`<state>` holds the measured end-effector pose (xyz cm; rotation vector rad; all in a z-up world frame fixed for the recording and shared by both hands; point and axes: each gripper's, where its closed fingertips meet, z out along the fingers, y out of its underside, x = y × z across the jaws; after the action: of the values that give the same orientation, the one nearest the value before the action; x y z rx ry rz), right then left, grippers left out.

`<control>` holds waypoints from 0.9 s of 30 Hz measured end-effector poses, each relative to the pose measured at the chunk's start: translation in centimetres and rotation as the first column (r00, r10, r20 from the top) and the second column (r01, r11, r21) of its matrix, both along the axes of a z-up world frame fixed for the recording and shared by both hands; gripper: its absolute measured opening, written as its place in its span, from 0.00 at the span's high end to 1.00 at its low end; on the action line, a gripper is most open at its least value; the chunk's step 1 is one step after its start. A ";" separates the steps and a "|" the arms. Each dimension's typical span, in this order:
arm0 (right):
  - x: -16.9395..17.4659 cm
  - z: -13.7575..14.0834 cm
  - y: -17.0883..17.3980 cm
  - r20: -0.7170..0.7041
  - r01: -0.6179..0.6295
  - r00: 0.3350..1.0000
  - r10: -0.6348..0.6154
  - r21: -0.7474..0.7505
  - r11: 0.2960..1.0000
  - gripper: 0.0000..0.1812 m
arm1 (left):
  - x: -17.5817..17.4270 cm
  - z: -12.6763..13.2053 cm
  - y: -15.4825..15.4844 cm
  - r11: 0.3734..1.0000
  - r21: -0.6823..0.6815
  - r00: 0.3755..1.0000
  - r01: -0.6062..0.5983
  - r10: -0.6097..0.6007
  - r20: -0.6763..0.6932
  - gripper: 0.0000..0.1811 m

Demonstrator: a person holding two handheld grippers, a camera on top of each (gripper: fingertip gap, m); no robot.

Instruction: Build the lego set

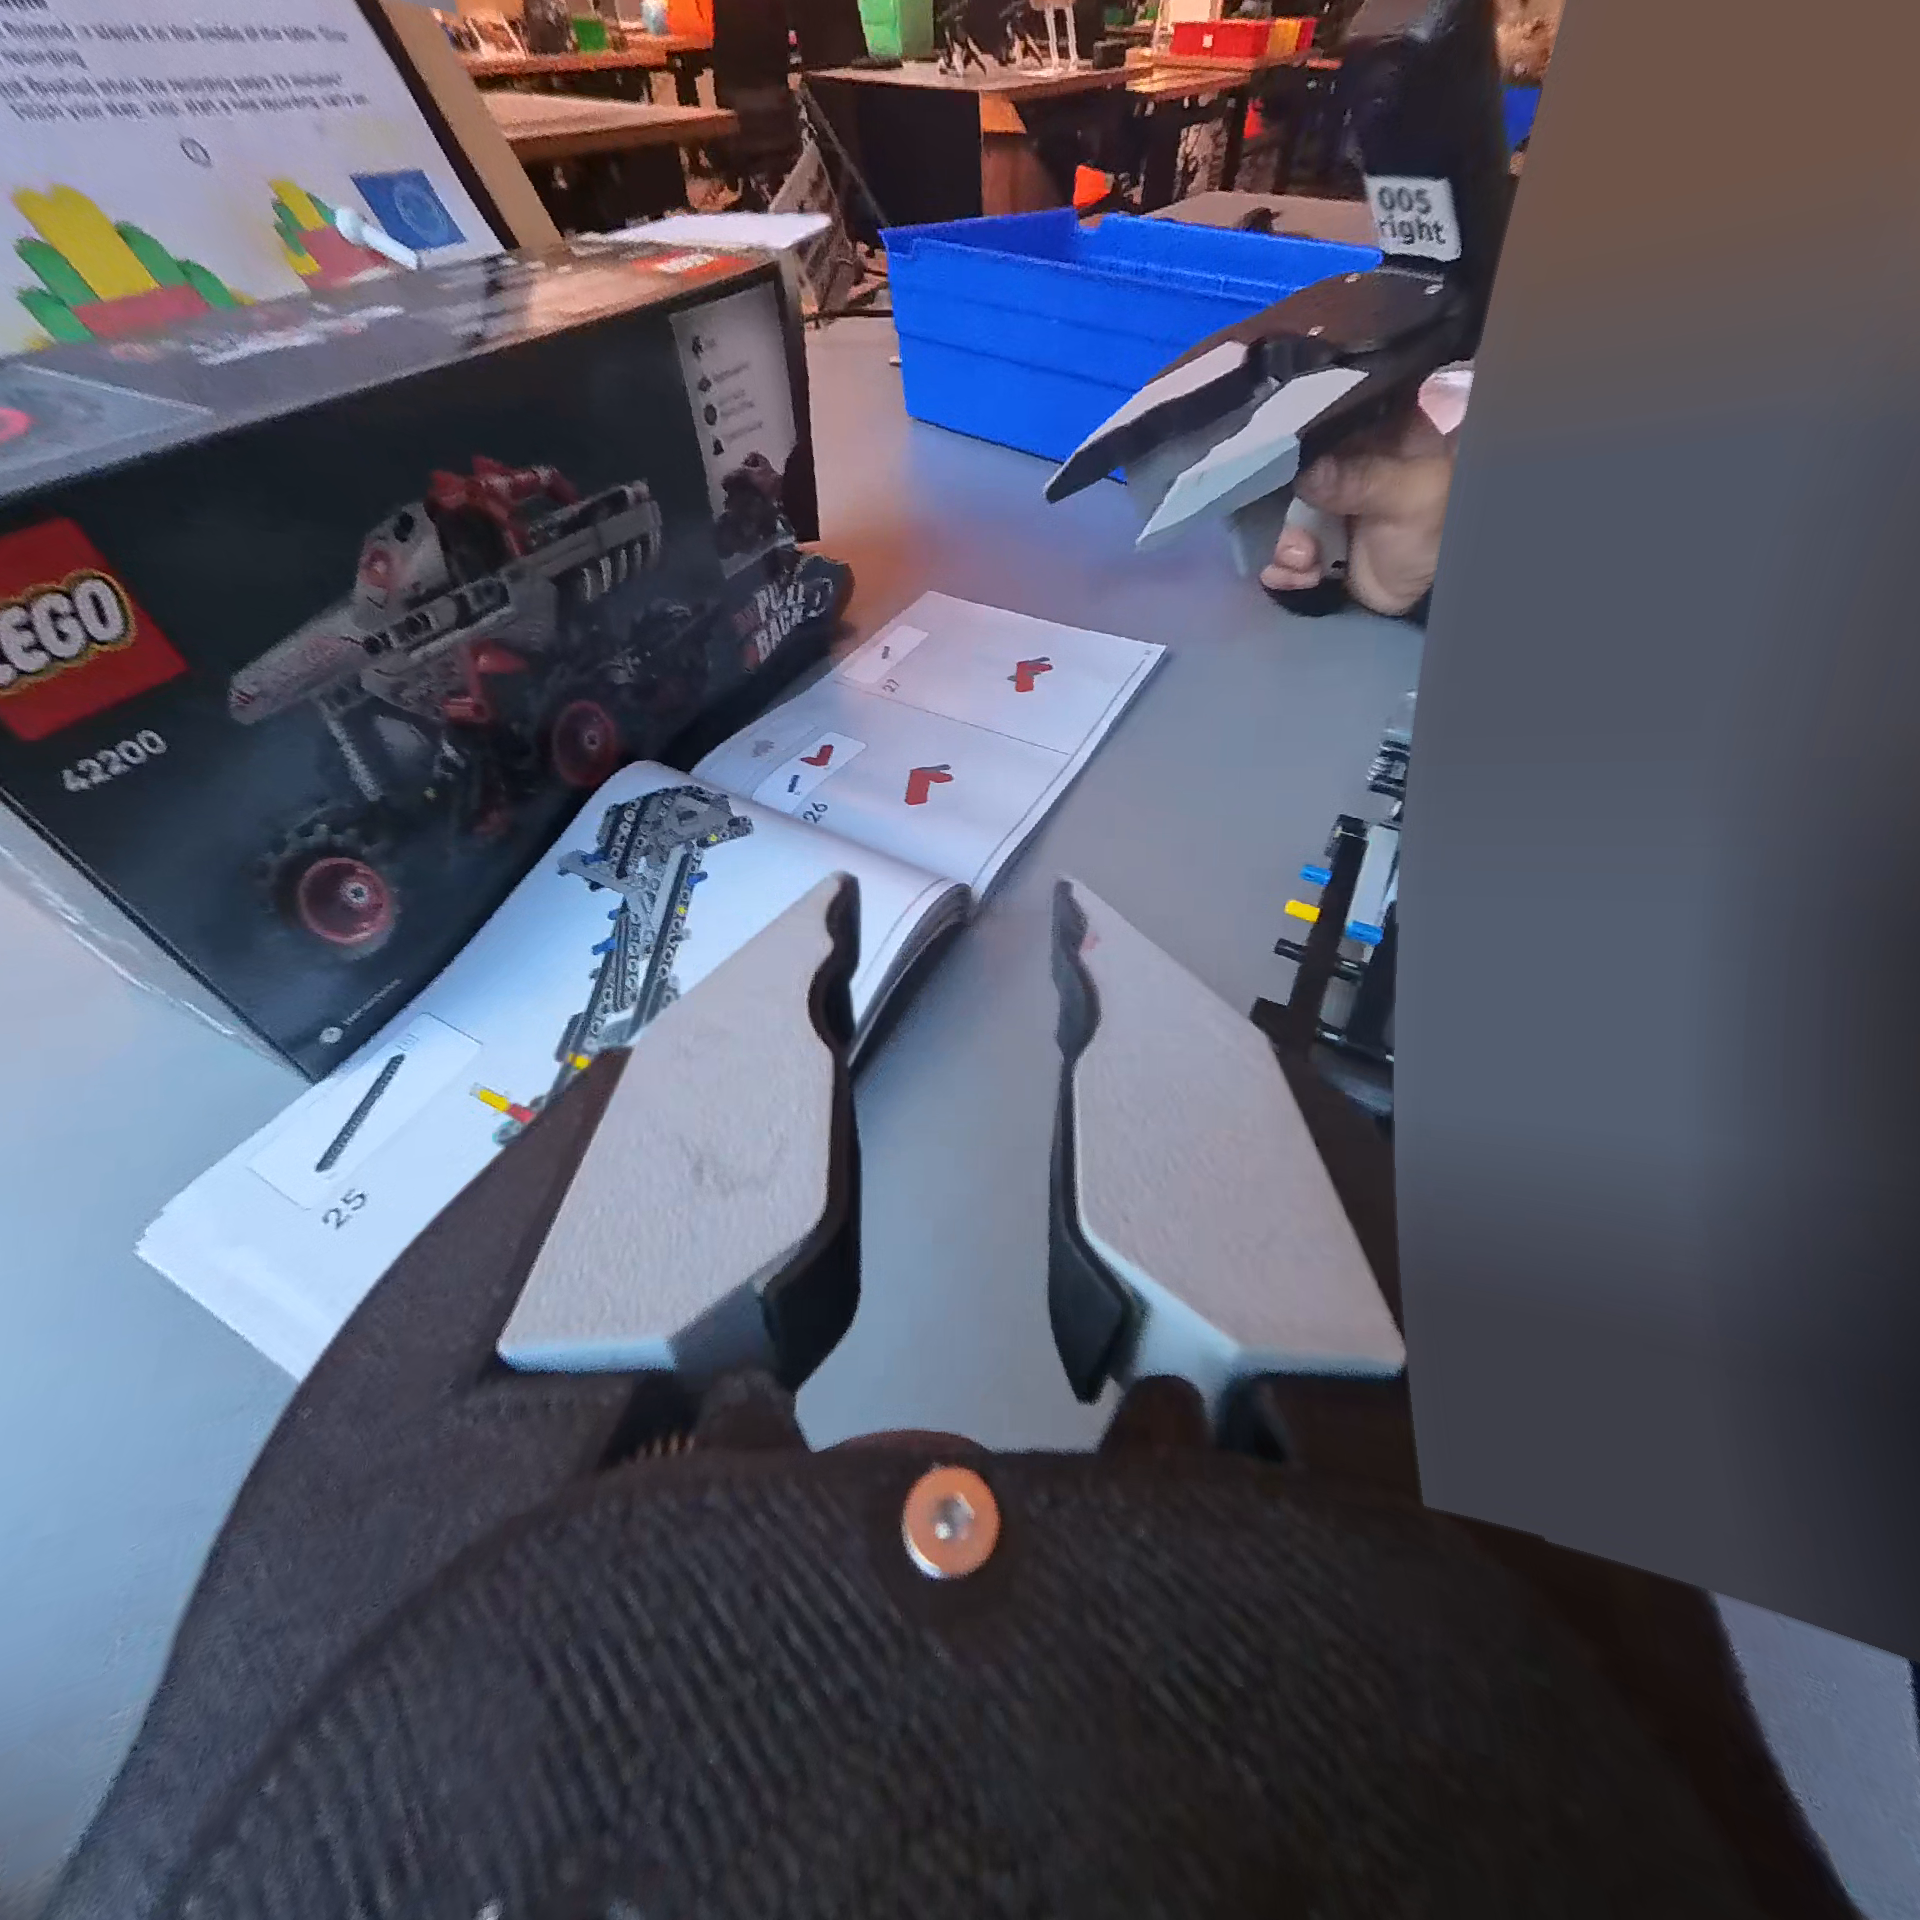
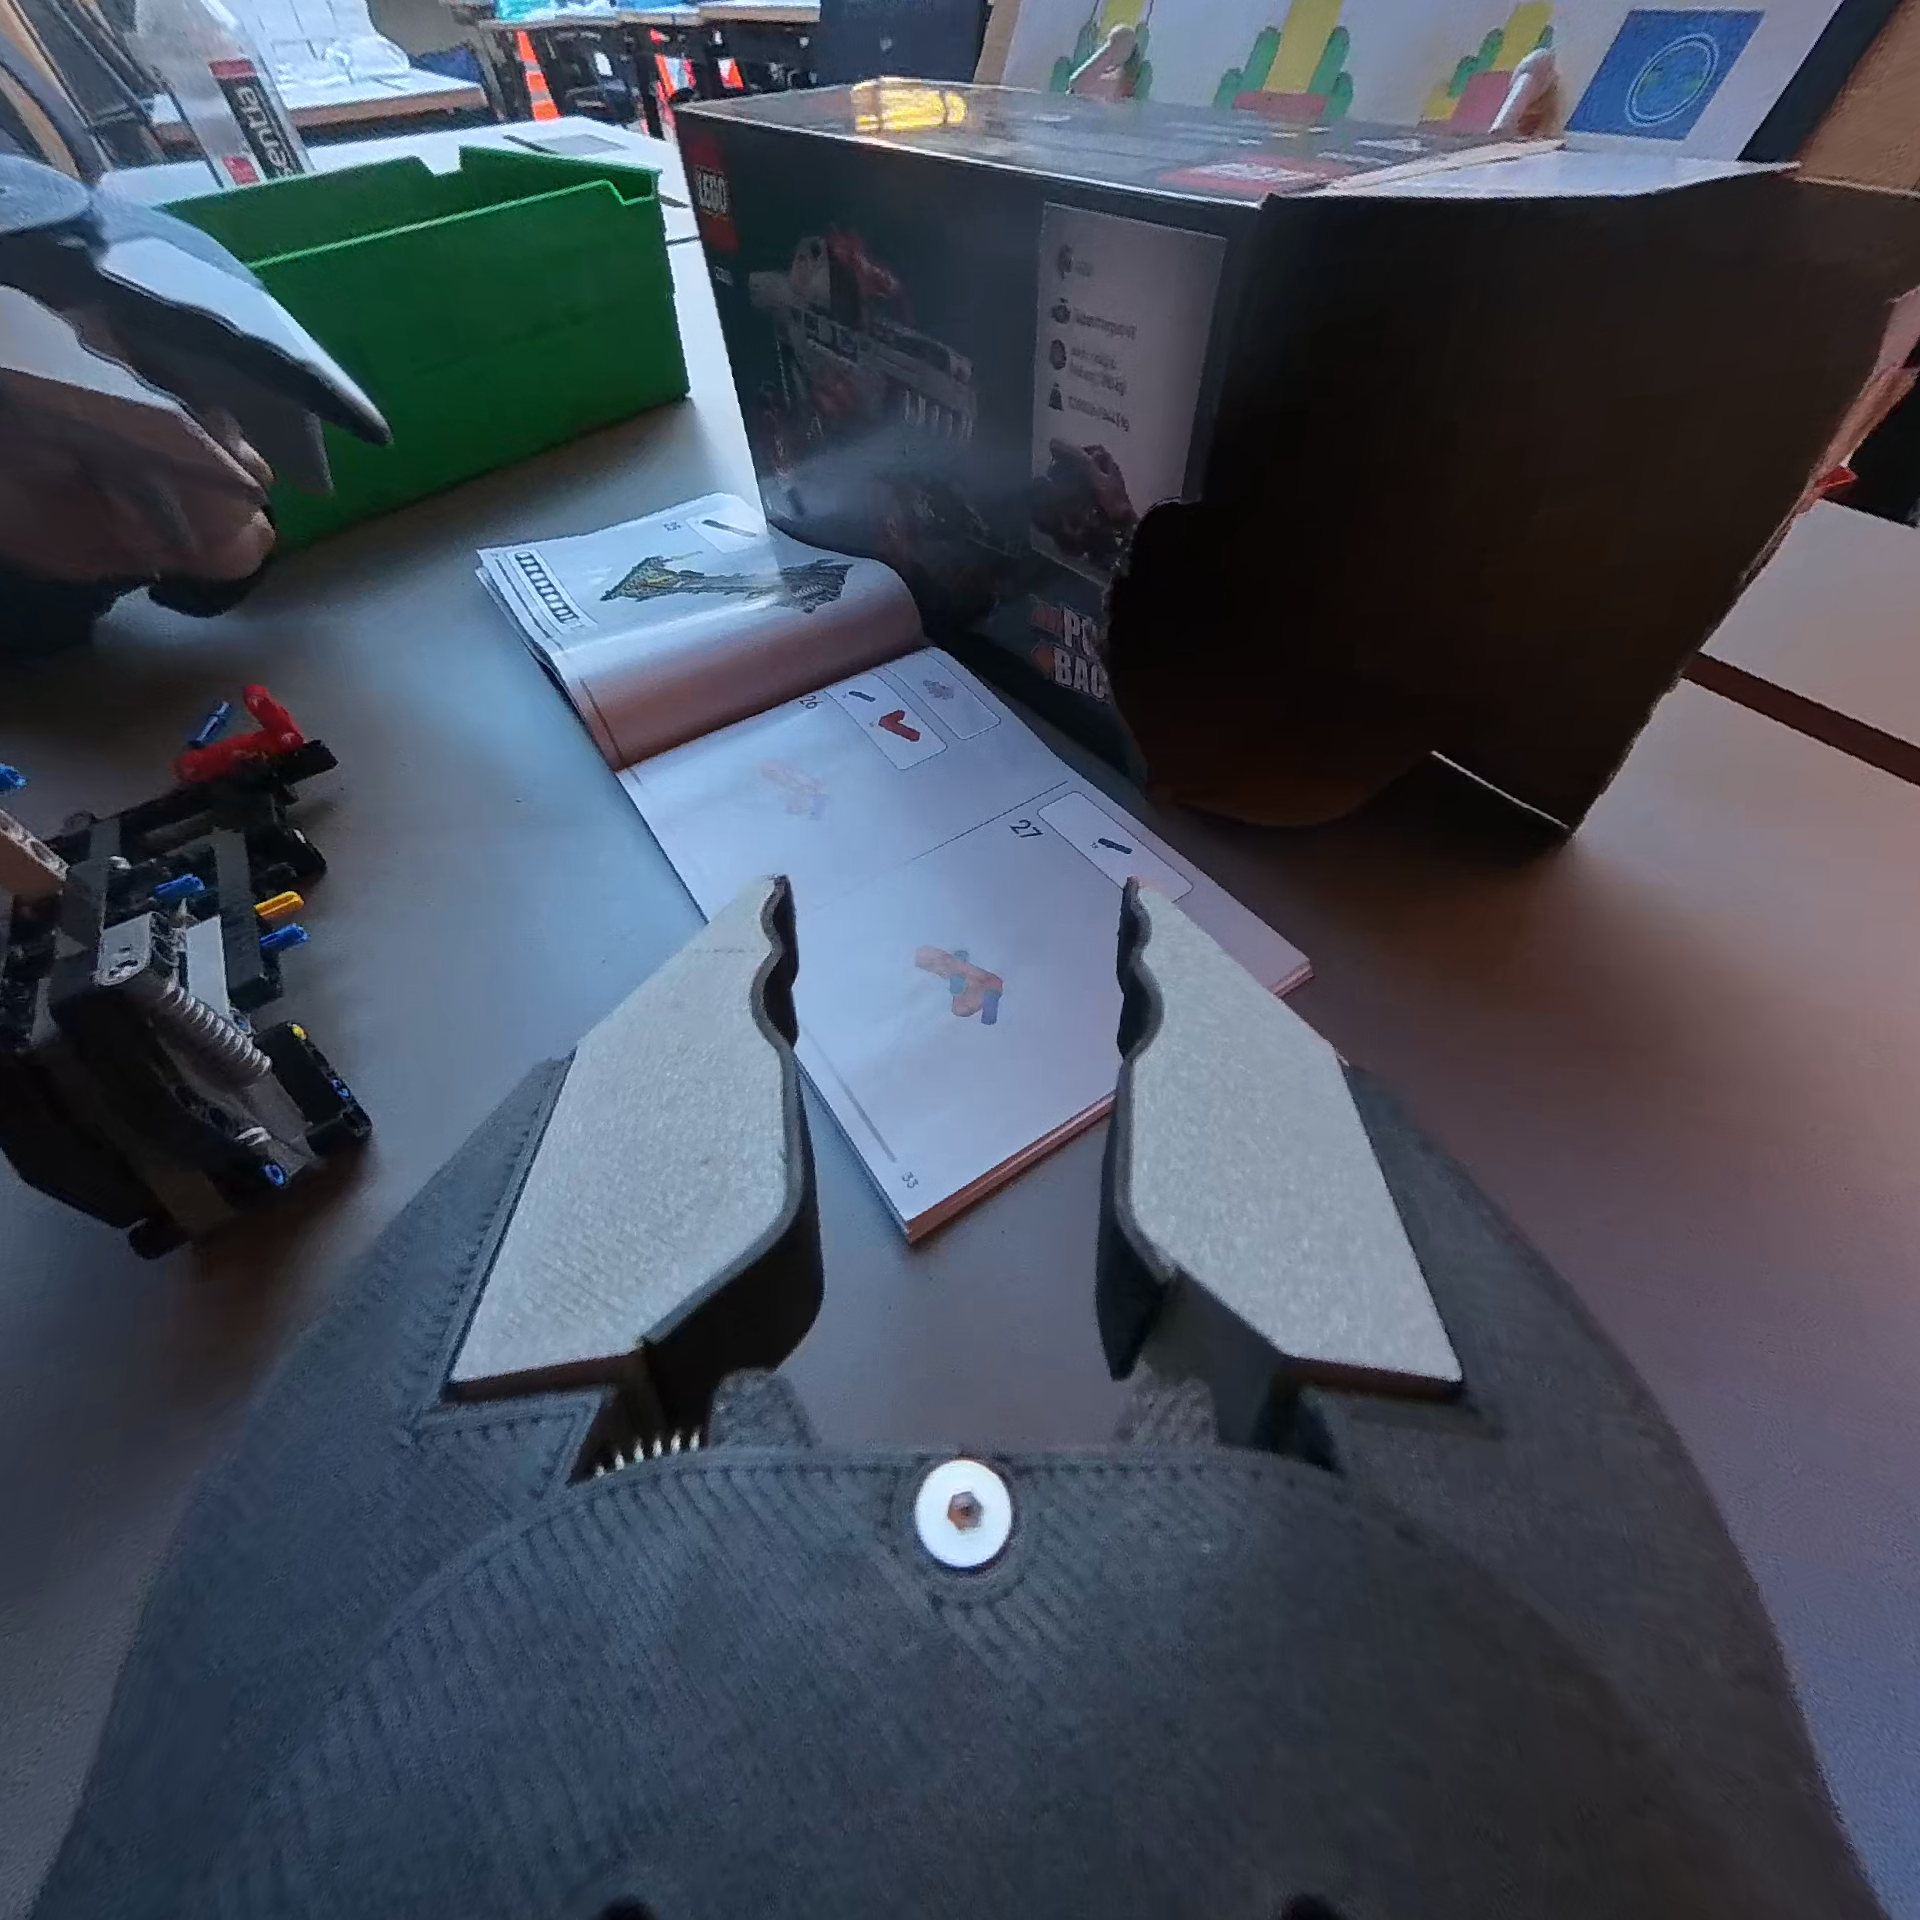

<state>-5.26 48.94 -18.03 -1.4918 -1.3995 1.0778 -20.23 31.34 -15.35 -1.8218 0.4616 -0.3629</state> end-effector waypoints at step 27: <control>-2.1 -1.1 -3.0 0.101 -0.060 0.994 0.047 0.133 0.989 0.70 | -0.4 -1.5 0.5 0.999 -0.037 0.998 -0.019 0.017 -0.052 0.79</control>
<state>-7.35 45.99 -19.17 -1.4319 -1.5569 0.9329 -20.61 31.88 -16.82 -1.8737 0.4774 -0.3144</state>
